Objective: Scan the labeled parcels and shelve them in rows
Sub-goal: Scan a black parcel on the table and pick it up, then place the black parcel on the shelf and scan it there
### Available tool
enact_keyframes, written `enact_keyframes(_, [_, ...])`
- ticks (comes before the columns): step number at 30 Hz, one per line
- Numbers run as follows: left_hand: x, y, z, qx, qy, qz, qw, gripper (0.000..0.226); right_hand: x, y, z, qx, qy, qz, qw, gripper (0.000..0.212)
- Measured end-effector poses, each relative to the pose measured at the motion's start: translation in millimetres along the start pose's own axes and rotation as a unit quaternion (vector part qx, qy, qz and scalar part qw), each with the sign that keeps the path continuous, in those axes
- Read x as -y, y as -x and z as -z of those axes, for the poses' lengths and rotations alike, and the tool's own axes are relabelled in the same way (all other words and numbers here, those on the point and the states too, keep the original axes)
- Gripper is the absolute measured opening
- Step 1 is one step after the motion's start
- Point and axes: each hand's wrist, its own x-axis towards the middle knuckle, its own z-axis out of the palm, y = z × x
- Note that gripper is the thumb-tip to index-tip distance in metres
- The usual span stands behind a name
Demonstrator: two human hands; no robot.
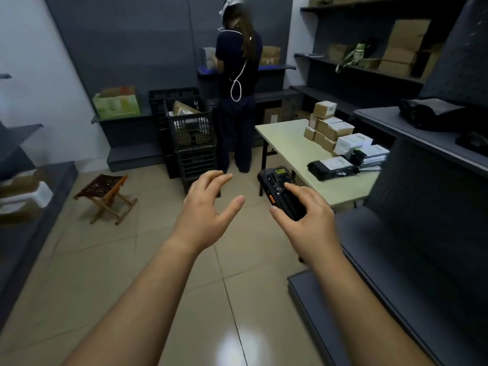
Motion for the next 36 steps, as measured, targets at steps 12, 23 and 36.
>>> enact_keyframes(12, [168.9,-255.9,-74.2,0.013,-0.004,0.000,1.000,0.063,-54.0,-271.8,-146.7,0.003,0.010,-0.009,1.000,0.055])
enact_keyframes(23, [221.4,-481.9,-274.9,0.222,0.136,-0.131,0.957,0.072,-173.9,-414.7,-162.4,-0.212,0.112,-0.212,0.947,0.054])
enact_keyframes(36, [171.8,-562.8,-498.5,0.399,0.178,-0.190,0.879,0.068,-316.9,-452.0,-113.9,-0.278,0.174,-0.392,0.859,0.055])
